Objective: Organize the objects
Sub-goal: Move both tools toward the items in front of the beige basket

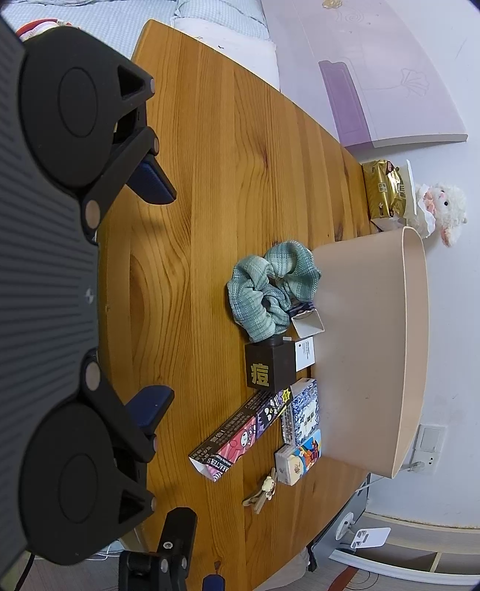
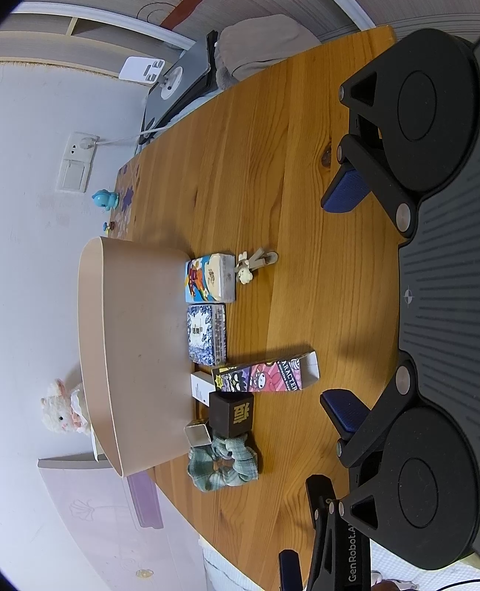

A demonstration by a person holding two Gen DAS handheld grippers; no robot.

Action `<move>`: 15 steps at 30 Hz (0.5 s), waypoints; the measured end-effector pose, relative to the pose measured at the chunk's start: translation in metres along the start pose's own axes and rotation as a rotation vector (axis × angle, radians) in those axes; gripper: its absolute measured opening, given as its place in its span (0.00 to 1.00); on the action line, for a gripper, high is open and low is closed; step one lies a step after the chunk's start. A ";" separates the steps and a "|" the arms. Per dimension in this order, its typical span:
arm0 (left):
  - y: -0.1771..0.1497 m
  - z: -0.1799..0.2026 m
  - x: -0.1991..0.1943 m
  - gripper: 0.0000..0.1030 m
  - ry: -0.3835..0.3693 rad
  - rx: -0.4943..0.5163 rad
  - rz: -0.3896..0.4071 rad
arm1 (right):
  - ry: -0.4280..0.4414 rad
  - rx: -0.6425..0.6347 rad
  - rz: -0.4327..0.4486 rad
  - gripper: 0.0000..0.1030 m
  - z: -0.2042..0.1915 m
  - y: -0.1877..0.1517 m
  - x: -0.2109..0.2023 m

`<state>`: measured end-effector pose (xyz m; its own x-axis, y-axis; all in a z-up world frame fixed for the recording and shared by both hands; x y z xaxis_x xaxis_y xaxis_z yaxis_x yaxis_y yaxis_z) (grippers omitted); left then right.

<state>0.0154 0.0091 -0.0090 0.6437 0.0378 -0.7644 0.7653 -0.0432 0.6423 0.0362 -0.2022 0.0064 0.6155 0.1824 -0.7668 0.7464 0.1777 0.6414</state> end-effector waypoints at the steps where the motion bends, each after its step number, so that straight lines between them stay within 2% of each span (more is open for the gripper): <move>1: 0.000 0.000 0.000 1.00 -0.001 0.001 0.002 | 0.004 0.000 0.002 1.00 -0.001 0.000 0.001; 15: 0.012 -0.010 0.011 1.00 -0.001 0.011 0.033 | 0.045 -0.026 0.012 1.00 -0.009 0.013 0.014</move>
Point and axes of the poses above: each gripper's, at about its wrist camera, not at the fingertips, and x roughly the way its jaws point, z to its right, y to its top, the point moved 1 cm from there along x, roughly the way its jaws point, and after that the axes turned 4 degrees about -z, right-handed, at the moved point
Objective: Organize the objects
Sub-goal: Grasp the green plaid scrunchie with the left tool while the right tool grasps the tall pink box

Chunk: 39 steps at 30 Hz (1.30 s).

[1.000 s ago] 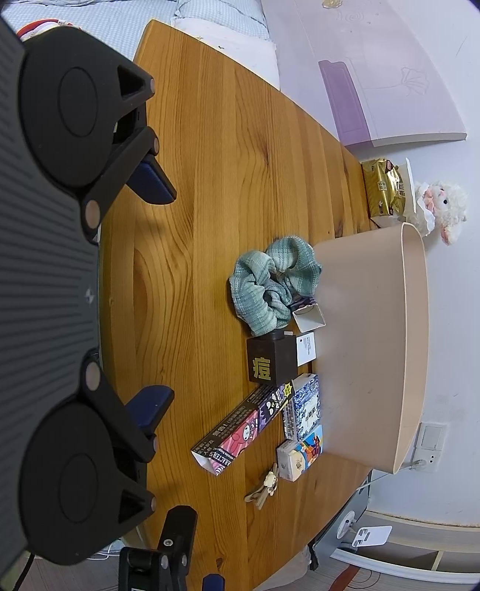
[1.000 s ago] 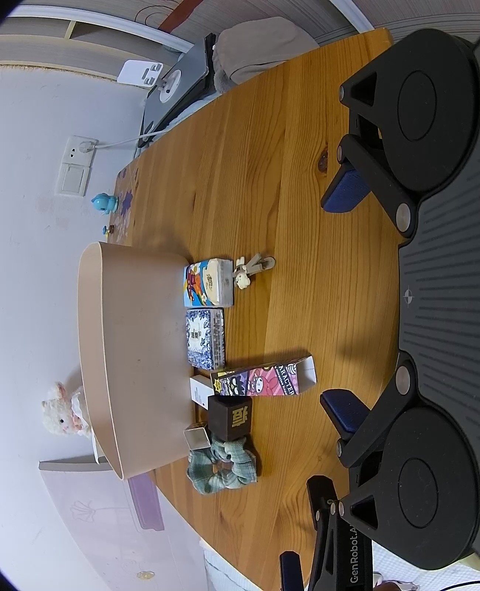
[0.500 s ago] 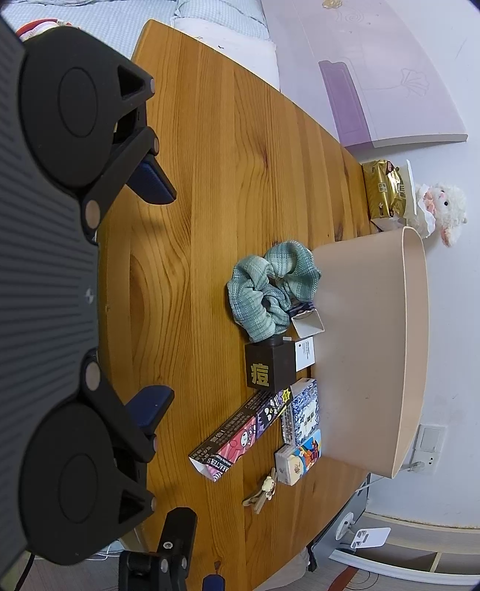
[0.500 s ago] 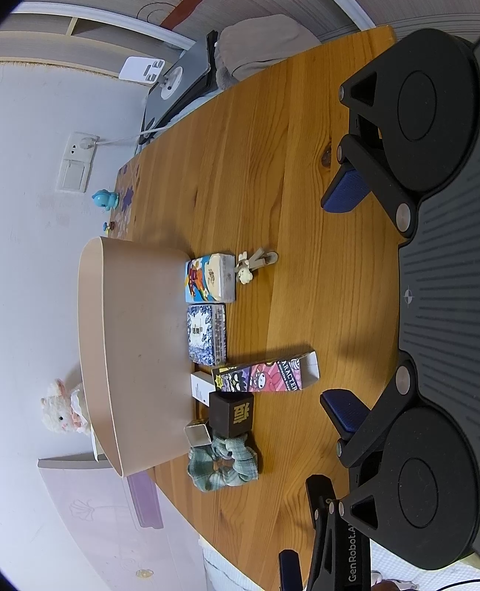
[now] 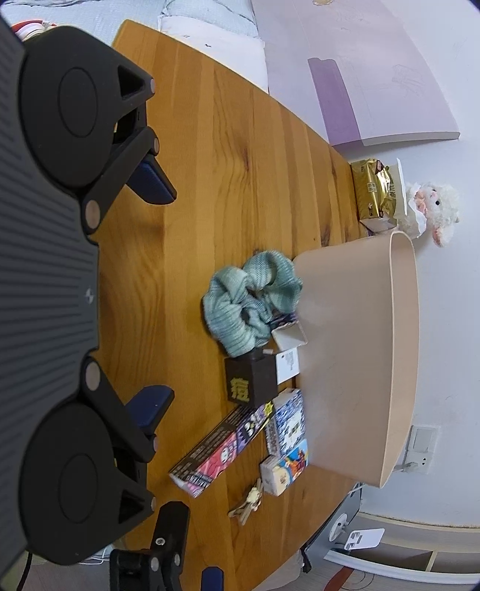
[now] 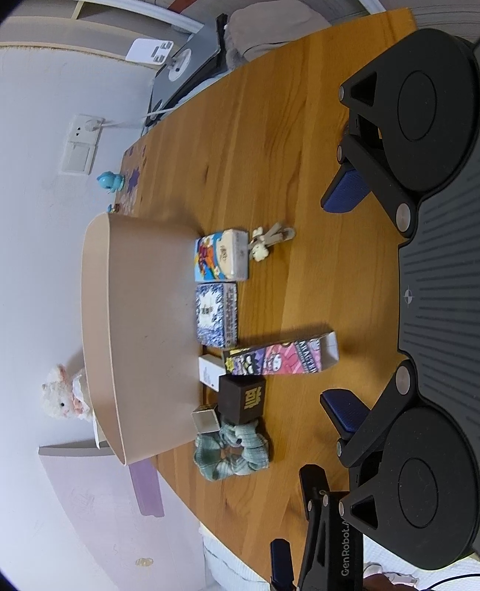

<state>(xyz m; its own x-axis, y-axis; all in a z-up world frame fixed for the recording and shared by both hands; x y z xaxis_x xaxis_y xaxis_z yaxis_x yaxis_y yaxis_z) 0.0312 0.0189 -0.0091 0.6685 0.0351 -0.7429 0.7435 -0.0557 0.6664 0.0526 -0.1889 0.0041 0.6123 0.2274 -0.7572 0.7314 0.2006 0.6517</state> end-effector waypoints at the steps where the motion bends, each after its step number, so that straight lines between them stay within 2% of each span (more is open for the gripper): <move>1: 0.002 -0.002 0.001 1.00 0.000 0.000 0.002 | 0.004 -0.002 0.001 1.00 -0.001 0.002 0.002; 9: 0.017 -0.011 0.021 1.00 0.008 0.032 0.015 | 0.035 -0.036 -0.019 0.94 -0.010 0.013 0.022; 19: 0.034 -0.014 0.043 1.00 -0.054 0.058 0.012 | 0.053 -0.074 -0.047 0.81 -0.017 0.030 0.042; 22: 0.039 -0.013 0.051 0.89 -0.068 0.073 0.007 | 0.060 -0.088 -0.057 0.75 -0.020 0.036 0.046; 27: 0.047 -0.011 0.063 0.81 -0.112 0.086 0.008 | 0.072 -0.100 -0.080 0.62 -0.023 0.043 0.056; 30: 0.049 -0.009 0.068 0.73 -0.139 0.096 0.015 | 0.088 -0.103 -0.101 0.46 -0.025 0.046 0.064; 34: 0.050 -0.011 0.073 0.48 -0.171 0.084 0.011 | 0.097 -0.125 -0.101 0.23 -0.029 0.048 0.067; 35: 0.050 -0.011 0.073 0.38 -0.180 0.084 0.012 | 0.103 -0.130 -0.100 0.20 -0.030 0.048 0.068; 39: 0.048 -0.009 0.073 0.23 -0.200 0.095 0.033 | 0.125 -0.138 -0.088 0.20 -0.030 0.048 0.068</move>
Point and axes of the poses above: each gripper's, at about its wrist camera, not at the fingertips, and x roughly the way its jaws point, z to its right, y to its top, the point moved 1 cm from there along x, roughly the way its jaws point, and after that the axes turned 4 degrees about -z, right-handed, at the moved point
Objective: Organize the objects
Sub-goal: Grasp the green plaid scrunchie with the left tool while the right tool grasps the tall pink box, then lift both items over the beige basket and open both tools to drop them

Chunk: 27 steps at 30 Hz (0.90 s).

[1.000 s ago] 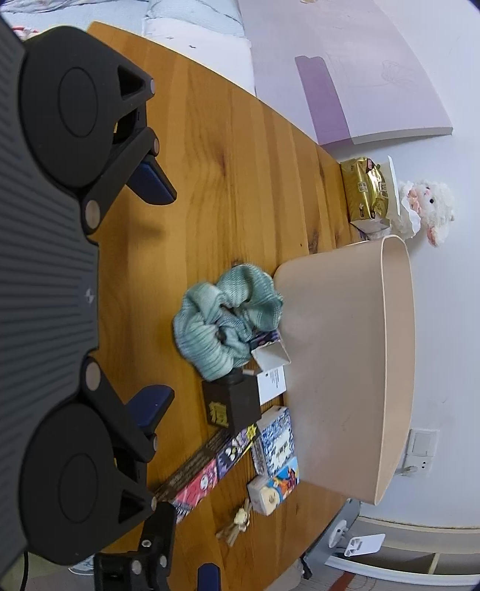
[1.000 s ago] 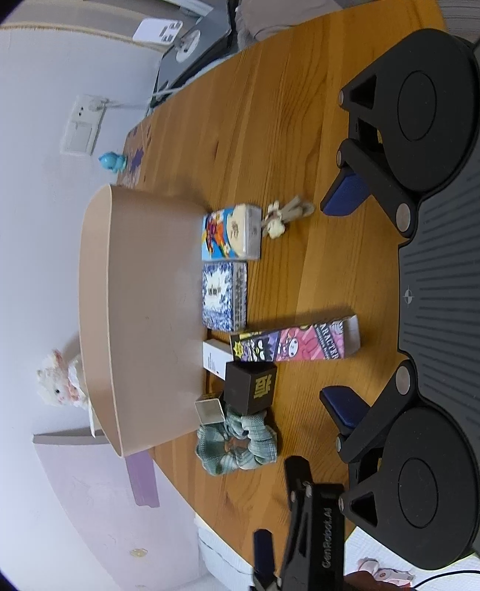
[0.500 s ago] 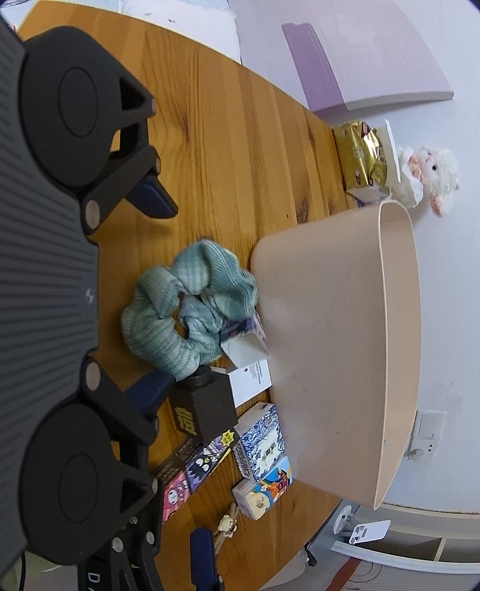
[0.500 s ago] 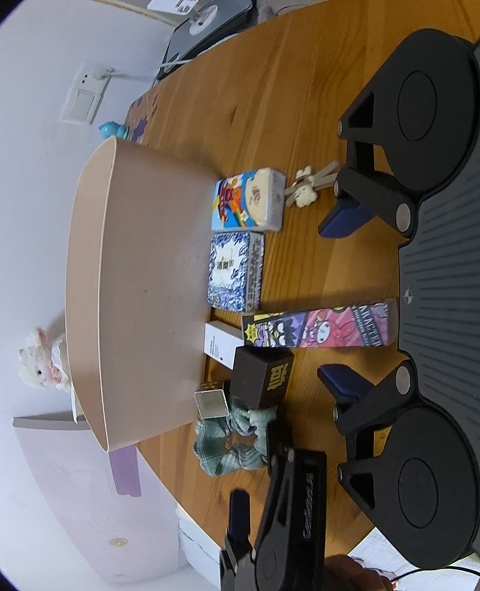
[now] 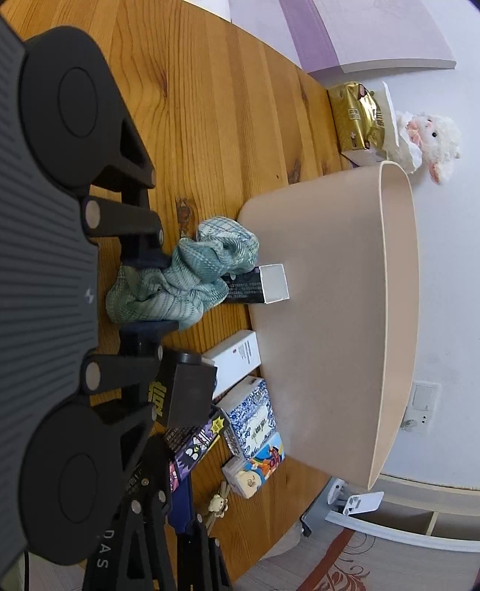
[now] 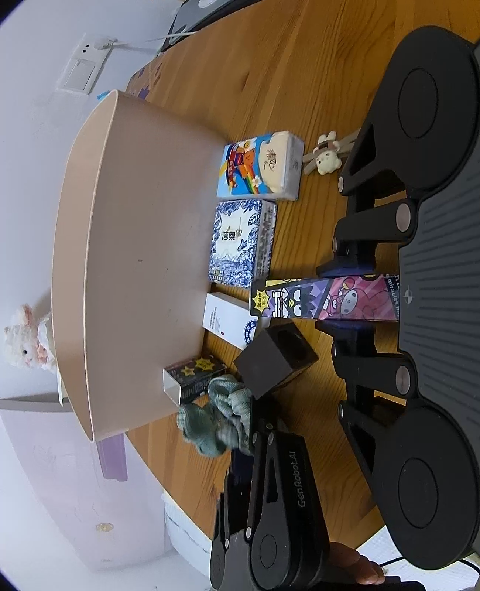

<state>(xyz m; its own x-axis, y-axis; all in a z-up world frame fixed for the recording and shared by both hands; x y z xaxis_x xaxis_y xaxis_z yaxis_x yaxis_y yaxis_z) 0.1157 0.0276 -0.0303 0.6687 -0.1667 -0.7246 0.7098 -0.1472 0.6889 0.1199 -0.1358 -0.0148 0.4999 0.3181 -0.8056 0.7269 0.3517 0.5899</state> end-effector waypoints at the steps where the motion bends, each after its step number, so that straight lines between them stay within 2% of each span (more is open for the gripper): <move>1: 0.000 0.000 0.000 0.22 -0.001 -0.002 0.003 | 0.008 0.006 0.003 0.20 0.003 -0.001 -0.001; 6: 0.000 -0.002 -0.014 0.18 0.023 -0.019 0.023 | 0.011 0.015 0.058 0.20 0.011 0.000 -0.018; 15: 0.021 -0.017 -0.067 0.18 0.086 -0.108 0.132 | -0.001 0.030 0.207 0.20 0.028 0.020 -0.064; 23: 0.070 -0.015 -0.090 0.18 0.124 -0.098 0.230 | -0.036 0.054 0.320 0.20 0.057 0.057 -0.090; 27: 0.101 -0.005 -0.085 0.18 0.125 -0.066 0.238 | -0.053 0.069 0.358 0.20 0.071 0.084 -0.095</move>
Point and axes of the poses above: each gripper's, at about its wrist camera, not at the fingertips, and x roughly the way its jaws point, z to its right, y to its top, the point moved 1 cm from there along x, roughly the way its jaws point, and after that the axes turned 4 degrees about -z, right-handed, at the moved point
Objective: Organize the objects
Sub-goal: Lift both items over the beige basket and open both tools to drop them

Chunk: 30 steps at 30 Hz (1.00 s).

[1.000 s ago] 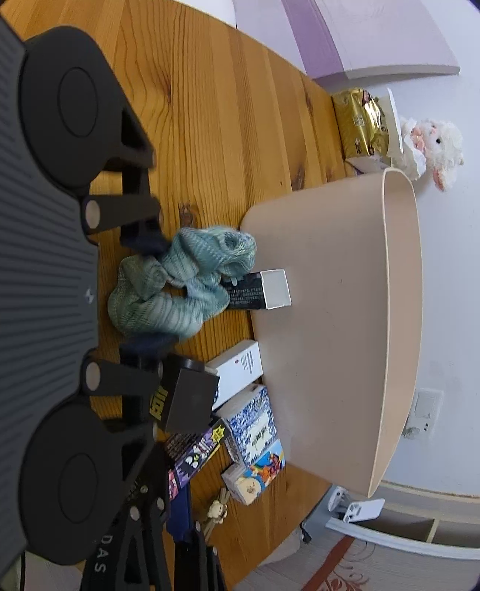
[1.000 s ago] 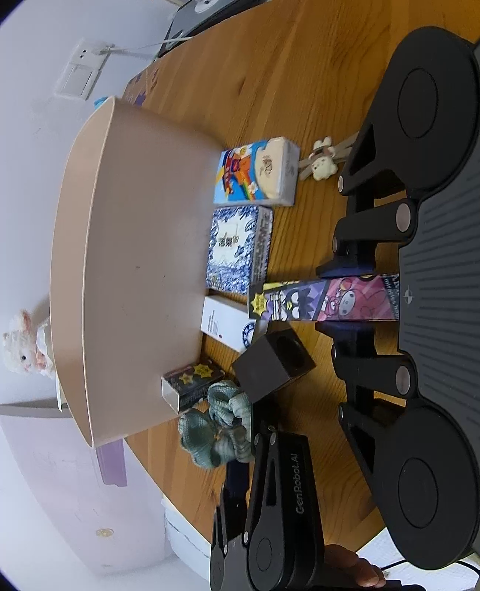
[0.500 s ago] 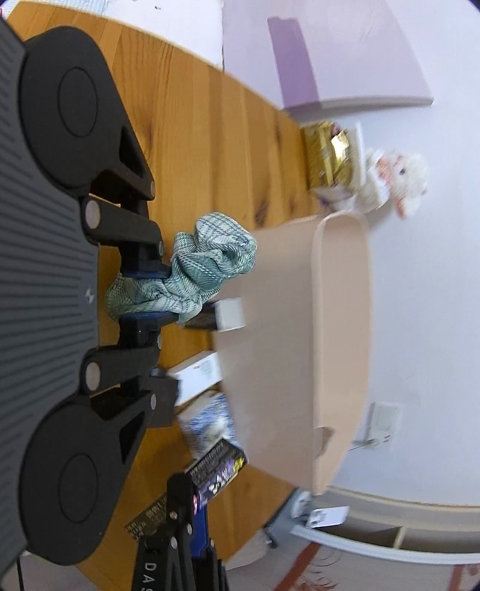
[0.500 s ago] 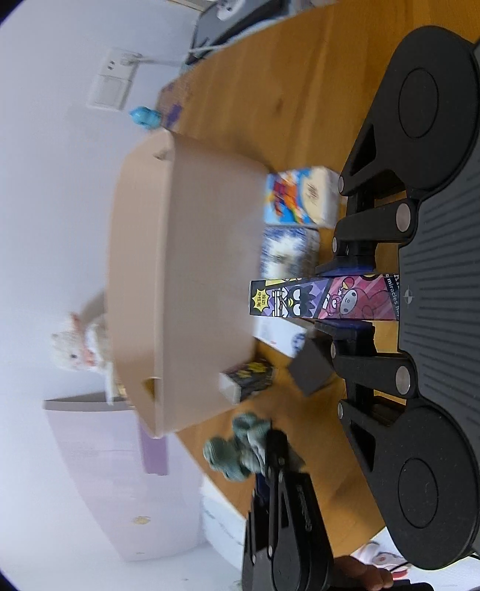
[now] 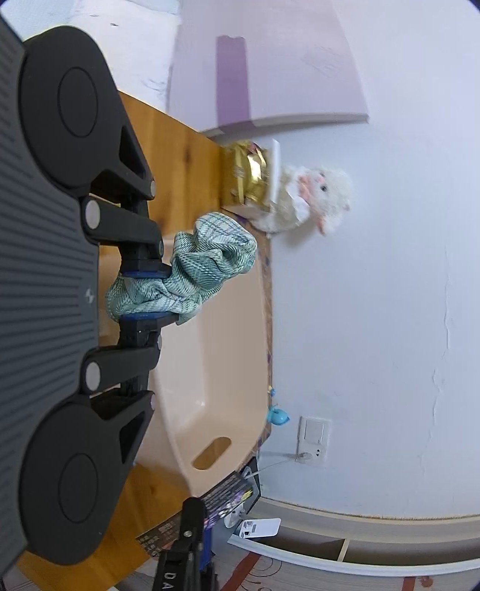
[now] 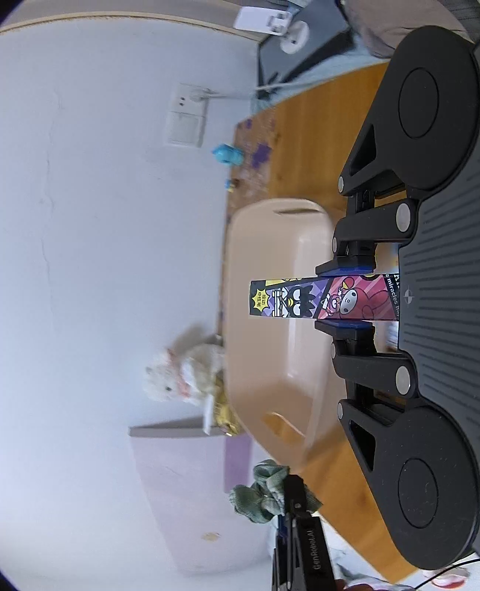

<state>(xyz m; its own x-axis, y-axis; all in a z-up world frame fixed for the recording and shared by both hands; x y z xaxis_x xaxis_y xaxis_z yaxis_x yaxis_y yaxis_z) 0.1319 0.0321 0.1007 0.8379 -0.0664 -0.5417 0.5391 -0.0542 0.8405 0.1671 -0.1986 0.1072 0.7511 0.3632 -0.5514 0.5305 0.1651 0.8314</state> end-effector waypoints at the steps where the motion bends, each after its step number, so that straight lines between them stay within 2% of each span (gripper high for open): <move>1: 0.006 0.004 0.006 0.18 -0.001 0.007 -0.008 | -0.003 0.006 0.003 0.20 0.002 0.007 0.005; 6: 0.027 0.026 0.044 0.18 -0.014 0.043 -0.048 | -0.033 0.018 -0.004 0.20 0.014 0.033 0.031; 10: 0.034 0.038 0.084 0.18 -0.004 0.057 -0.113 | -0.053 0.021 -0.056 0.20 0.017 0.040 0.062; 17: 0.022 0.048 0.139 0.19 0.021 0.085 -0.263 | -0.106 -0.055 -0.154 0.20 0.008 0.036 0.106; 23: 0.019 0.045 0.157 0.26 0.020 0.065 -0.318 | -0.126 -0.087 -0.222 0.20 0.005 0.031 0.131; 24: 0.018 0.043 0.158 0.28 0.021 0.057 -0.321 | -0.122 -0.089 -0.229 0.20 0.005 0.030 0.132; 25: 0.018 0.042 0.157 0.40 0.021 0.051 -0.321 | -0.118 -0.088 -0.230 0.21 0.005 0.029 0.132; 26: 0.018 0.040 0.155 0.54 0.026 0.045 -0.310 | -0.118 -0.084 -0.228 0.32 0.005 0.029 0.131; 27: 0.018 0.039 0.151 0.60 0.036 0.042 -0.296 | -0.114 -0.085 -0.221 0.33 0.004 0.028 0.128; 28: 0.018 0.038 0.147 0.67 0.050 0.038 -0.277 | -0.114 -0.087 -0.214 0.38 0.003 0.028 0.124; 29: 0.020 0.038 0.143 0.71 0.057 0.032 -0.265 | -0.113 -0.090 -0.202 0.48 0.003 0.028 0.118; 30: 0.020 0.037 0.138 0.73 0.058 0.023 -0.252 | -0.111 -0.092 -0.183 0.53 0.002 0.029 0.112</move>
<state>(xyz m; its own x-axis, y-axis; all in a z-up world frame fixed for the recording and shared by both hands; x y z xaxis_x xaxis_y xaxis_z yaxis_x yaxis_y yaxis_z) 0.2549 -0.0148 0.0428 0.6810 0.0089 -0.7323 0.7302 -0.0848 0.6780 0.2668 -0.1547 0.0696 0.6867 0.2171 -0.6937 0.6278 0.3041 0.7166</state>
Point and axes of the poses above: each gripper's, at about its wrist camera, not at the fingertips, and x roughly the way its jaws point, z to its right, y to its top, the point moved 1 cm from there along x, roughly the way its jaws point, and after that the axes turned 4 degrees about -z, right-handed, at the moved point
